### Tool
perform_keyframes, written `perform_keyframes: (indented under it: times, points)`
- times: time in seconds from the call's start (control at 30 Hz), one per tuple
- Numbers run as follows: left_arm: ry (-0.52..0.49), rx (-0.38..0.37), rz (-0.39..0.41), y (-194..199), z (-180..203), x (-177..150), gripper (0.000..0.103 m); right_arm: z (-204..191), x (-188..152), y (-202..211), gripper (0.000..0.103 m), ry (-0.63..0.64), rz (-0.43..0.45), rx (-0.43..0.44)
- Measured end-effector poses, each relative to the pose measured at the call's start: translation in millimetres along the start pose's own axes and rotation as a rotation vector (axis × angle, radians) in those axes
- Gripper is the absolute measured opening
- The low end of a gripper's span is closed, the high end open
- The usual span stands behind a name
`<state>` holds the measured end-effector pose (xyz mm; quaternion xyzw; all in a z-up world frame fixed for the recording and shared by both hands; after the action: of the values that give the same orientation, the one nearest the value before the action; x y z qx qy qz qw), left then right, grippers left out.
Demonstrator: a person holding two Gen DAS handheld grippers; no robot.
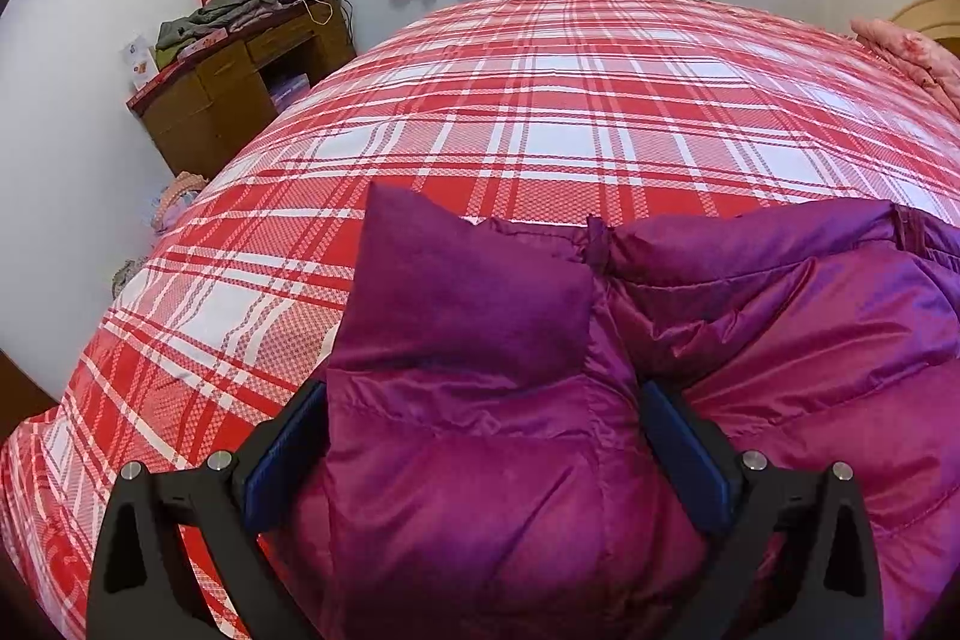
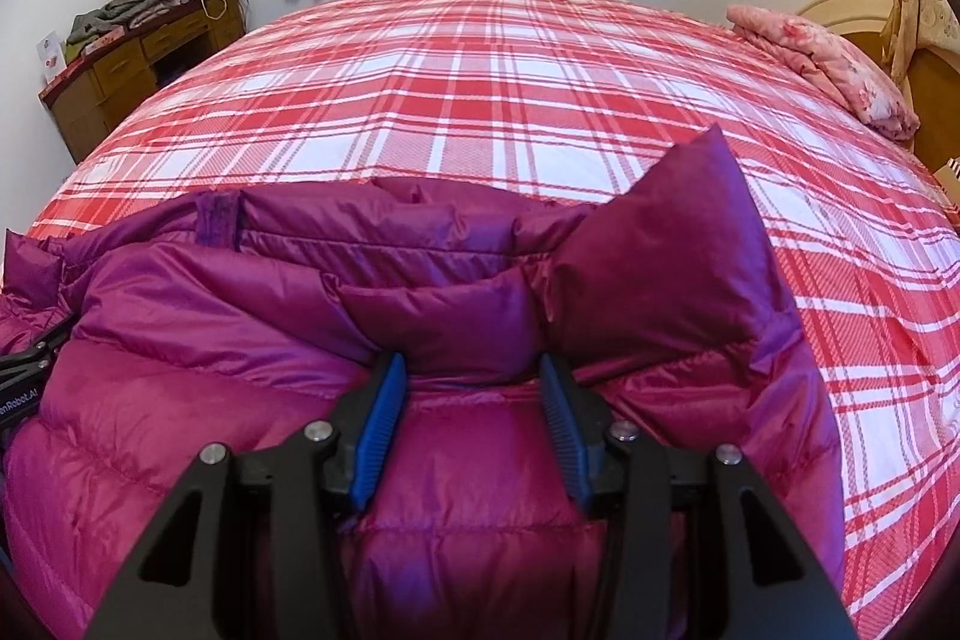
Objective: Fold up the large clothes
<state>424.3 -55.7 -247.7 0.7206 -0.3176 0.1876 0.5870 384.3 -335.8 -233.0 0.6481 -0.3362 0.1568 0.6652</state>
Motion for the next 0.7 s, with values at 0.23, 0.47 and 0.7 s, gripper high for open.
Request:
perform_keyframes:
  times: [0.23,0.47,0.7]
  points:
    - [0.009,-0.023,0.098,73,-3,0,0.102,-14,-1,43,0.054,-0.01,0.082,-0.042]
    - [-0.118,0.037,0.076,62,38,-25,0.102,-79,-24,62,0.061,0.087,0.111,0.084]
    - [-0.022,-0.054,0.066,46,24,-32,0.102,-86,-35,26,0.062,0.128,0.04,0.061]
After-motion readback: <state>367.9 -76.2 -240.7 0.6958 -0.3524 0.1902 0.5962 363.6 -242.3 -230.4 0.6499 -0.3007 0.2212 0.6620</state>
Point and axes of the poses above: each gripper's, at about its wrist camera, not at the fingertips, and y roughly against the way its jaws point, z to its right, x to its top, the point moved 2 cm from there along -y, roughly the way its jaws point, and after that the axes turned 5 degrees about -y, right-handed, at the moved point
